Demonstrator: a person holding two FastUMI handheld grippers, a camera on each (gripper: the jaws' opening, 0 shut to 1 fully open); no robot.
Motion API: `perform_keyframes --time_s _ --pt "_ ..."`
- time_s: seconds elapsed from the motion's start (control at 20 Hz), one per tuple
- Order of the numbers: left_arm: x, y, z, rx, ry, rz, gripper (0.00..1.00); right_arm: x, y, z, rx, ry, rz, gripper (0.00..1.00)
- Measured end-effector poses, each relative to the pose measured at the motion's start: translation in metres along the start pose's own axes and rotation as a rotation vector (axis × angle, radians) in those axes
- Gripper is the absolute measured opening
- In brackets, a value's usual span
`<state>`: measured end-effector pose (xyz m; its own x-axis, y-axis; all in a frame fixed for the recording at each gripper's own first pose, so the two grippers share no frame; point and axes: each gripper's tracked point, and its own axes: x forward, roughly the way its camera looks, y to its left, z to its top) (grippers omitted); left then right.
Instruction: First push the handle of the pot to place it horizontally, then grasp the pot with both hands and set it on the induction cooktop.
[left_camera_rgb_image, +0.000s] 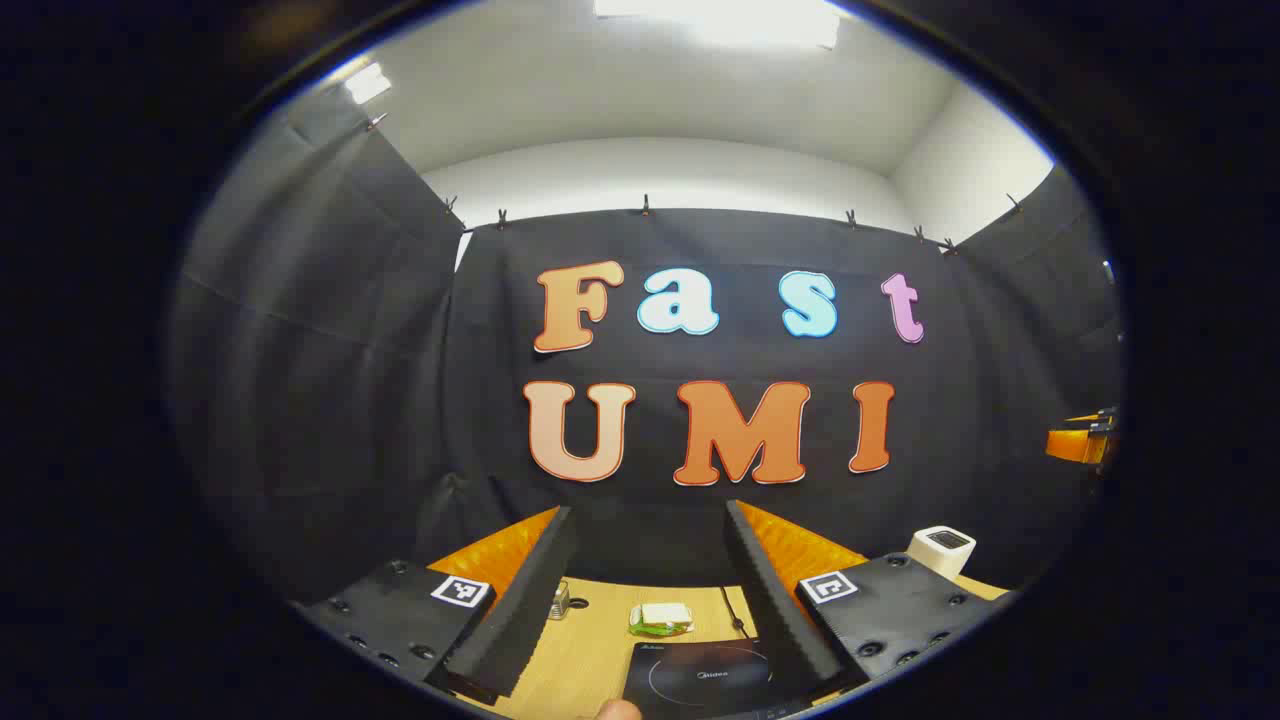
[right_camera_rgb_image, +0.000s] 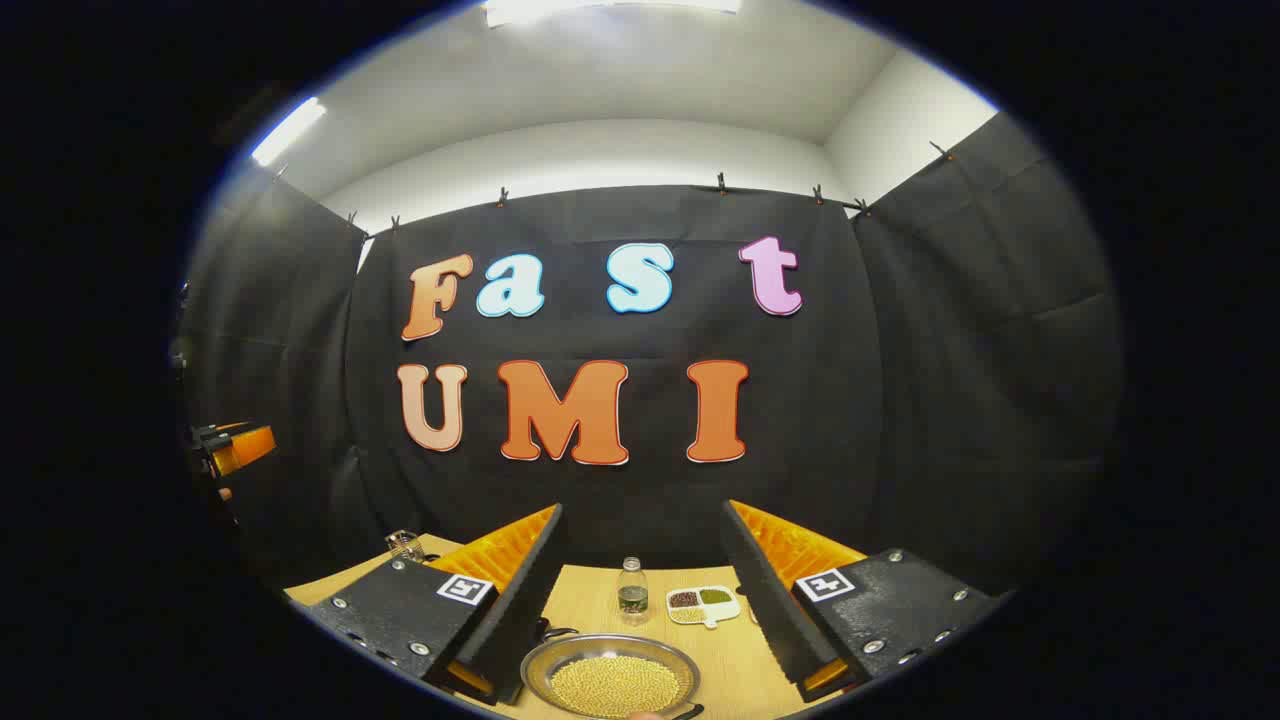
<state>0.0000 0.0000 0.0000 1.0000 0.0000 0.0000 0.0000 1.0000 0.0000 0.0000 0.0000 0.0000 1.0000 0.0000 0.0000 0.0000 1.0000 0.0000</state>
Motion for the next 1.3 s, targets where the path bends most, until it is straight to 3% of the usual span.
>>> perform_keyframes --time_s 0.8,1.05,1.2,1.3 --pt "0.003 -0.004 -0.001 -0.026 0.037 -0.033 0.99 -0.003 -0.004 0.010 -0.004 -0.007 -0.005 0.95" --pt "0.006 -0.006 -0.003 -0.034 0.035 -0.044 0.94 -0.002 -0.001 0.006 0.018 -0.003 0.022 0.92" --pt "0.010 -0.004 -0.002 -0.032 0.029 -0.037 0.97 0.000 0.001 0.007 0.024 -0.005 0.041 0.98" --pt "0.011 -0.003 -0.004 -0.034 0.032 -0.033 0.97 0.000 0.001 0.006 0.030 0.000 0.045 0.95"
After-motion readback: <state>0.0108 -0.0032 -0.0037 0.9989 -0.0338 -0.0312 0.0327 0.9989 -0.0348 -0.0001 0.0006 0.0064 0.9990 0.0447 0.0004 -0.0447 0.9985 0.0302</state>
